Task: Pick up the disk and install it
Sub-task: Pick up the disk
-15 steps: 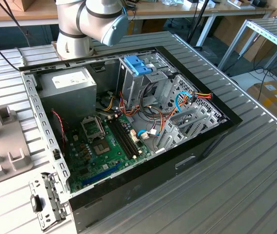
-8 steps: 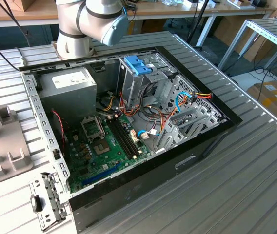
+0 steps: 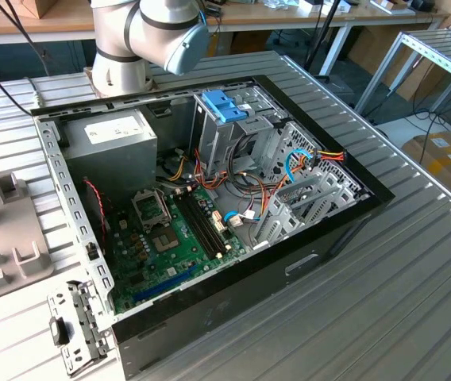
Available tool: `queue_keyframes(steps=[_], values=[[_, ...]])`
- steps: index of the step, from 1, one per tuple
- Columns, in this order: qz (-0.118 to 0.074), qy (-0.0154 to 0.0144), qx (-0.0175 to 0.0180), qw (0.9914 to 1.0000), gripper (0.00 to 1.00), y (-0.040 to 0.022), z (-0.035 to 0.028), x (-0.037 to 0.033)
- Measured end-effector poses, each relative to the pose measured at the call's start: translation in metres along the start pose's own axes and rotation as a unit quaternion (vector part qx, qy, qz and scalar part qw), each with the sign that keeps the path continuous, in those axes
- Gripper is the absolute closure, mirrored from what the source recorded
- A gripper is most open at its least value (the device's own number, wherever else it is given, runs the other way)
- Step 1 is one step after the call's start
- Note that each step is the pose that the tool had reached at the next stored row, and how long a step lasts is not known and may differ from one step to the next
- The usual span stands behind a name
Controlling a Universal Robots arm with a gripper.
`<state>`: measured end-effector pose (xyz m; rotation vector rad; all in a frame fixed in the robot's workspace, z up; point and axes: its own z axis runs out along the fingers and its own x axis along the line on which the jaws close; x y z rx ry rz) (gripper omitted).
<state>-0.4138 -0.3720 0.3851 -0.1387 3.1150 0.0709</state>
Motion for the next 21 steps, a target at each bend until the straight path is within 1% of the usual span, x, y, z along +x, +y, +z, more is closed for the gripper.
queue_keyframes(steps=[21], values=[[-0.023, 0.001, -0.0006, 0.99973, 0.89, 0.0, 0.0, 0.0]])
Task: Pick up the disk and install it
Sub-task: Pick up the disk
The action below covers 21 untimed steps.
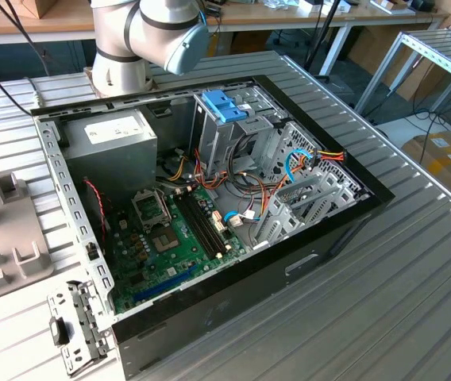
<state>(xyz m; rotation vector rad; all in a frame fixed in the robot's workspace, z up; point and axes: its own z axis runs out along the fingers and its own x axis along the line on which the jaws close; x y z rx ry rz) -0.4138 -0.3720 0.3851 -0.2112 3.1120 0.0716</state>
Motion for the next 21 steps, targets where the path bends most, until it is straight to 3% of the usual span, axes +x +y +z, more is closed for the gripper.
queue_keyframes(steps=[21], values=[[-0.017, 0.0007, -0.0004, 0.99986, 0.89, 0.0, 0.0, 0.0]])
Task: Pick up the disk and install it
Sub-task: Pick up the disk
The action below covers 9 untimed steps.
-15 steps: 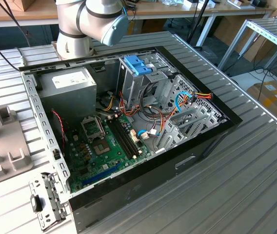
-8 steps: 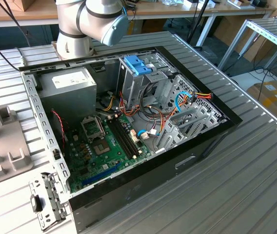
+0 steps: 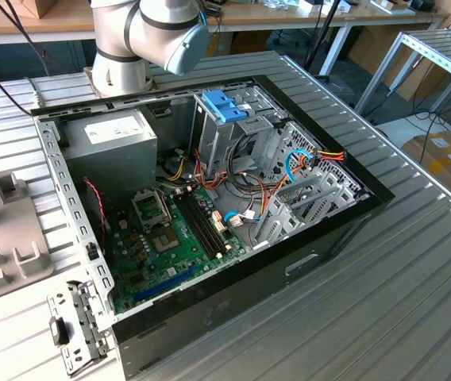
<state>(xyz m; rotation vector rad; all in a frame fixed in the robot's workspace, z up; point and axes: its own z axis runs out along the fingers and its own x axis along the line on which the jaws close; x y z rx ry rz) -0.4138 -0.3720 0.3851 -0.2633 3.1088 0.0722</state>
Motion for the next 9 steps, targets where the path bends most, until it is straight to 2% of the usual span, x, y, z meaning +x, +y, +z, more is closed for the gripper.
queue_keyframes(steps=[9], values=[[-0.007, 0.0003, -0.0002, 0.99998, 0.89, 0.0, 0.0, 0.0]])
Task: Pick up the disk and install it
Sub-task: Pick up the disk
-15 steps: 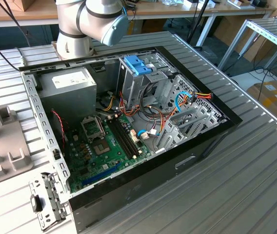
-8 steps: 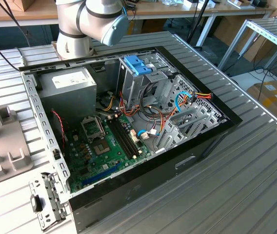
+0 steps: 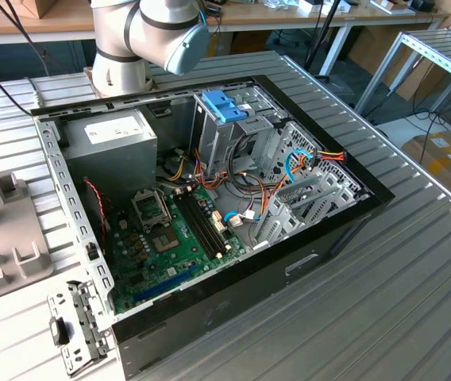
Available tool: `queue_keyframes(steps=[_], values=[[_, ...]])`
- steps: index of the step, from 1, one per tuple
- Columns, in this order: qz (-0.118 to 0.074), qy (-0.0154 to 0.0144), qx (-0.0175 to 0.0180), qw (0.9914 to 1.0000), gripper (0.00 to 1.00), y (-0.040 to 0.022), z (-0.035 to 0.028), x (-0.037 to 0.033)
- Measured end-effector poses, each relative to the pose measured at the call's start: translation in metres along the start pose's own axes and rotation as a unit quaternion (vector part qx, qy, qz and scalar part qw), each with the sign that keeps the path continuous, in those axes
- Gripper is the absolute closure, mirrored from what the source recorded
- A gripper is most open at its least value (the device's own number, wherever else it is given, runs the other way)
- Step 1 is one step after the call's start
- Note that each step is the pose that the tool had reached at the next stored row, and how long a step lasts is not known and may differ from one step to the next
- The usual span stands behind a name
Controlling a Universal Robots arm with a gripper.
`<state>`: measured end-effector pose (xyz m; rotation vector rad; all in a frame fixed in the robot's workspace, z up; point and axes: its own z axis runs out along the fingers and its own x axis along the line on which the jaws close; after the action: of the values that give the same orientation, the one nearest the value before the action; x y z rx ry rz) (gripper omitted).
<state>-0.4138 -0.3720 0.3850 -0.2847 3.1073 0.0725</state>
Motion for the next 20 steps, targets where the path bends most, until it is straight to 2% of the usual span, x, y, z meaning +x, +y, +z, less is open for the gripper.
queue_keyframes(steps=[17, 20], values=[[-0.013, 0.0006, -0.0003, 0.99992, 0.89, 0.0, 0.0, 0.0], [-0.023, 0.001, -0.0006, 0.99973, 0.89, 0.0, 0.0001, 0.0]])
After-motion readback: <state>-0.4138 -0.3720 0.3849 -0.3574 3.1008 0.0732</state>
